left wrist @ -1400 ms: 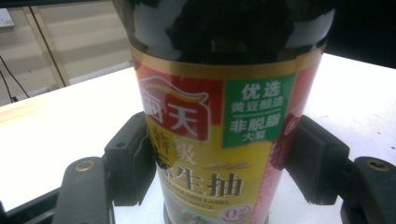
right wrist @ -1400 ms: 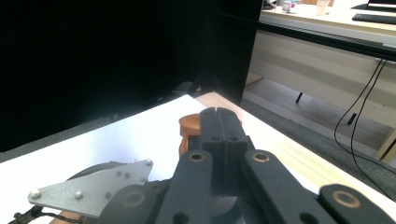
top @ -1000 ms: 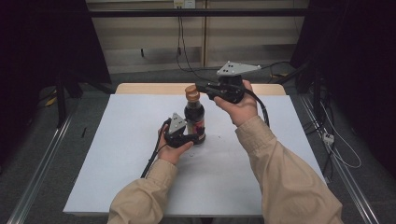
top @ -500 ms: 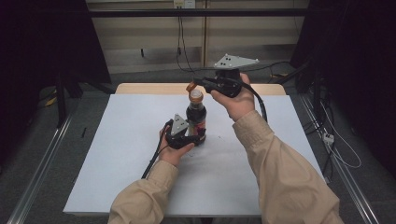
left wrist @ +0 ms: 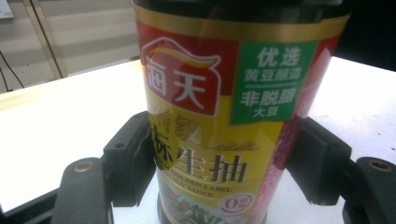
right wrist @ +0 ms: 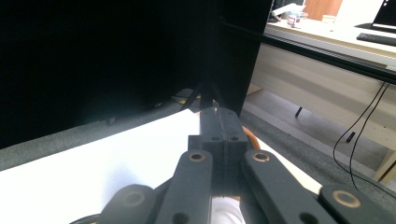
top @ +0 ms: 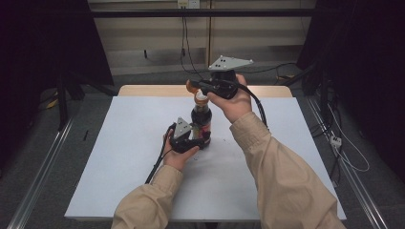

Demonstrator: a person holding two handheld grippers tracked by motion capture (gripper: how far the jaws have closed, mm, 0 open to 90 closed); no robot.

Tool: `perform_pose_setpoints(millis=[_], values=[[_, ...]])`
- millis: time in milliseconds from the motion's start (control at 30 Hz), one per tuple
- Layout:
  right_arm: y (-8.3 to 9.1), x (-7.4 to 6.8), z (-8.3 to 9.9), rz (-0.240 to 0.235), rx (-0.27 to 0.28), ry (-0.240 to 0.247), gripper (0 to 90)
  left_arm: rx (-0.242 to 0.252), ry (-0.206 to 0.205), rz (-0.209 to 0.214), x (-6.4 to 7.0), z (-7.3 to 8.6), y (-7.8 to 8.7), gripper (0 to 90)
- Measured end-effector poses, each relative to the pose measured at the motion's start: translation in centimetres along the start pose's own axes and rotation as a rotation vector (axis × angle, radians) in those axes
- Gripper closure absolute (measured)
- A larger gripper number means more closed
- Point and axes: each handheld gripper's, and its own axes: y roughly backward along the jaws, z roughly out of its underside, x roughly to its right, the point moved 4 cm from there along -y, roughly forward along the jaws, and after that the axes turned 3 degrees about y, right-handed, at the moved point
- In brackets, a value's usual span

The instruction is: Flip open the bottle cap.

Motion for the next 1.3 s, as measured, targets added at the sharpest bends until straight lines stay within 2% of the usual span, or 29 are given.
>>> perform_pose_setpoints(millis=[133, 267, 367, 400, 433, 967, 1133, 1167, 1300], values=[[0.3, 0.1, 0.3, 0.002, 0.009, -0.01, 90.0, 0.006, 0.007, 0.003, 0.0, 0.1, 0.0, 29.4], [0.5, 0.1, 0.7, -0.008, 0.015, -0.023, 90.0, 0.005, -0.02, 0.011, -0.2, 0.0, 0.0, 29.0], [0.7, 0.1, 1.1, -0.009, 0.018, -0.021, 90.0, 0.005, -0.024, 0.013, -0.2, 0.0, 0.0, 29.0], [0.8, 0.1, 1.2, -0.009, 0.019, -0.025, 90.0, 0.007, -0.007, 0.013, -0.1, 0.0, 0.0, 29.0], [0.8, 0.1, 1.2, -0.01, 0.018, -0.026, 90.0, 0.006, -0.019, 0.019, -0.2, 0.0, -0.1, 29.0], [1.6, 0.3, 1.4, -0.007, 0.037, -0.032, 90.0, 0.008, -0.039, 0.017, -0.1, -0.1, 0.0, 28.5], [2.0, 0.3, 1.6, 0.004, 0.041, -0.031, 83.8, 0.006, -0.053, 0.012, -0.1, -0.2, 0.0, 28.0], [2.0, 0.3, 1.6, 0.006, 0.04, -0.035, 81.5, 0.008, -0.043, 0.007, 0.0, -0.2, 0.1, 27.9], [2.1, 0.4, 1.8, 0.019, 0.037, -0.043, 69.9, 0.01, -0.058, 0.01, -0.1, -0.3, 0.2, 27.4]])
